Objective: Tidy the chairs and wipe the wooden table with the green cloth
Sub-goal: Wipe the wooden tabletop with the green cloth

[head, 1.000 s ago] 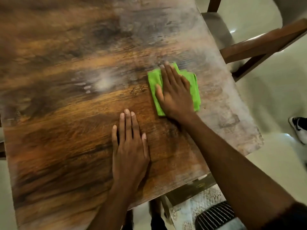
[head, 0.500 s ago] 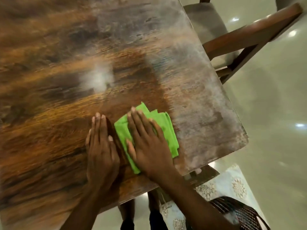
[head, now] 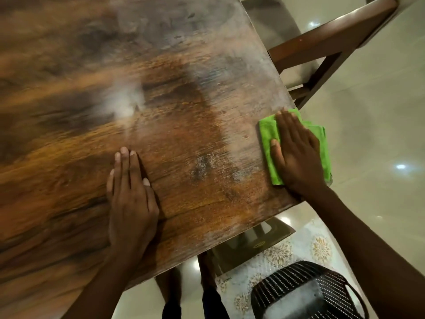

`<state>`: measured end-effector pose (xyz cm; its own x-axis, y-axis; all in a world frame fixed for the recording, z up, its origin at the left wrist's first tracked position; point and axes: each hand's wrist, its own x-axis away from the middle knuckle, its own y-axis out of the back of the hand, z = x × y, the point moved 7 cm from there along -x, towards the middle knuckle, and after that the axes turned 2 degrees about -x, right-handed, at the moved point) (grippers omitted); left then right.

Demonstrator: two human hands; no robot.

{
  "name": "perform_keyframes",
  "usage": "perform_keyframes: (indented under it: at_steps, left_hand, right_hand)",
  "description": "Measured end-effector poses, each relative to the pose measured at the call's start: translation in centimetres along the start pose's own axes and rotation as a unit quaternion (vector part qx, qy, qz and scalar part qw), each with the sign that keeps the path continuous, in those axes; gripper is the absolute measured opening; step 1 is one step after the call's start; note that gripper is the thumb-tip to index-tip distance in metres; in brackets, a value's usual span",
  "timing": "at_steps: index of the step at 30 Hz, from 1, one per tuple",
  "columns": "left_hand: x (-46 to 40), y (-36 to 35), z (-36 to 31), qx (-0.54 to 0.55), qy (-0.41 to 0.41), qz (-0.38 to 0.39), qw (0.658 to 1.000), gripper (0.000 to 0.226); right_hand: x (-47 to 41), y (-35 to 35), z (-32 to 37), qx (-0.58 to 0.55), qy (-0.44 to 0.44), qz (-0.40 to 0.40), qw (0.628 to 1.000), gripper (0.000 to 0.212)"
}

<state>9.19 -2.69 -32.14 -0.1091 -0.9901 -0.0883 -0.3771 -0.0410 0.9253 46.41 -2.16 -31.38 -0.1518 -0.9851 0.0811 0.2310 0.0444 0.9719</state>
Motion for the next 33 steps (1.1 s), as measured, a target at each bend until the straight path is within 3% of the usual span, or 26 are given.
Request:
perform_keyframes:
  at_steps: [5,11,15,17,21,24,28,33]
  left_hand:
    - [0.0,-0.3,-0.2,-0.017,-0.006,0.003,1.000,0.061]
    - [-0.1,0.1,0.4,0.033,0.013,0.001,0.999,0.059]
    - [0.0,0.3,0.9,0.052,0.013,0.009,0.999,0.059]
    - [0.1,0.2,0.8,0.052,0.014,0.017,0.998,0.059]
    - [0.1,0.3,0.5,0.033,0.013,0.017,0.999,0.061]
    - [0.1,0.0,0.0,0.012,0.014,0.030,0.999,0.063]
    - [0.2,-0.3,-0.1,-0.028,0.019,0.041,0.999,0.065]
    - [0.1,-0.3,-0.4,-0.062,0.025,0.045,0.997,0.065]
  right_hand:
    - [-3.3,-0.9,4.5,0.008,-0.049,-0.020,0.999,0.072]
    - [6.7,-4.6,19.2,-0.031,0.100,0.025,0.994,0.070]
    - [12.2,-4.0,17.1,-0.011,0.171,0.050,0.984,0.071]
    - [10.4,-3.2,12.0,0.005,0.150,0.043,0.988,0.070]
    - [2.5,-0.3,2.1,-0.015,0.012,0.015,1.000,0.069]
    - [-2.9,0.7,0.4,0.013,-0.048,-0.022,0.999,0.070]
    - [-8.3,-0.3,5.1,0.006,-0.050,-0.014,0.999,0.075]
    - [-13.9,-2.5,16.7,-0.004,0.068,0.008,0.998,0.078]
